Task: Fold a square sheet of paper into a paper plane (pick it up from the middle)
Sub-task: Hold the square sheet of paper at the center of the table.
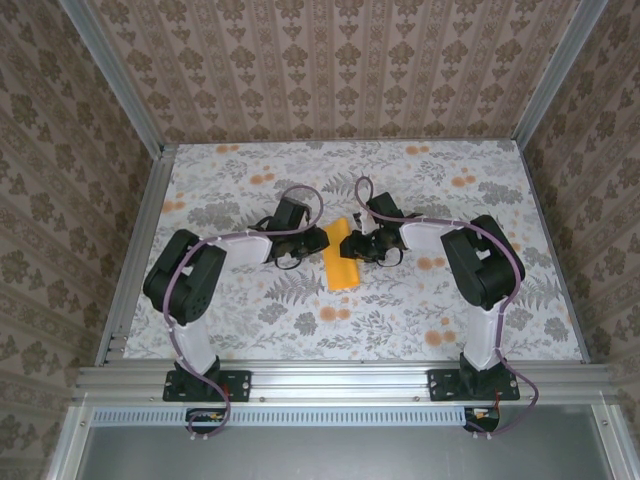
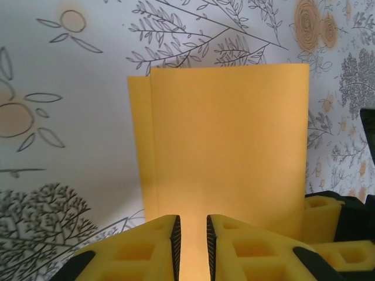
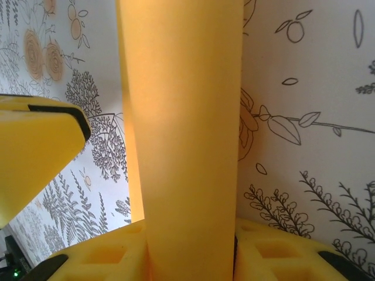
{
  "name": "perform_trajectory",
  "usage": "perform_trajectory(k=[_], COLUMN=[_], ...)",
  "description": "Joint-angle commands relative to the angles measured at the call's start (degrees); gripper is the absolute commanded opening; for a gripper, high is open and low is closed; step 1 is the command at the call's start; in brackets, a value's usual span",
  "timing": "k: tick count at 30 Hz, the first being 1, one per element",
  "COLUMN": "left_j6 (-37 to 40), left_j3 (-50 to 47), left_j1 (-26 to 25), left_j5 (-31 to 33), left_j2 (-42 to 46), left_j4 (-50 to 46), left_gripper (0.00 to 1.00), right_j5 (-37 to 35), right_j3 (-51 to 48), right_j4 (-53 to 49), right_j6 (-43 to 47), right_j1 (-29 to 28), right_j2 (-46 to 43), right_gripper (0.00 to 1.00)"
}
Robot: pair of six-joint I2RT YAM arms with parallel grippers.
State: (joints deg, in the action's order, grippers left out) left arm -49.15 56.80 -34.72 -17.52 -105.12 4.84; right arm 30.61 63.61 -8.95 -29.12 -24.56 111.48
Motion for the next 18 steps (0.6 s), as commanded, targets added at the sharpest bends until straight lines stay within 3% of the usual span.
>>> perform_trajectory(k=[1, 11, 18], left_j6=[-0.85, -0.41, -0.91], left_j3=[1.84, -0.12, -3.65], left_j1=[-0.26, 0.58, 3.15], left_j5=[-1.86, 3.25, 3.27], left_j2=[-1.22, 3.7, 8.07], left_j4=[1.38, -1.39, -1.68], left_gripper=[0.21, 0.24, 0.26], right_j5=[-1.26, -3.33, -3.84], right_j3=[0.81, 2.83, 4.57], right_j4=[-4.67, -9.18, -12.4], right_j6=[2.65, 7.07, 10.57], right_j1=[0.05, 0.08, 0.07], right_j2=[1.9, 3.55, 5.18], right_gripper=[0.35, 0.34, 0.34])
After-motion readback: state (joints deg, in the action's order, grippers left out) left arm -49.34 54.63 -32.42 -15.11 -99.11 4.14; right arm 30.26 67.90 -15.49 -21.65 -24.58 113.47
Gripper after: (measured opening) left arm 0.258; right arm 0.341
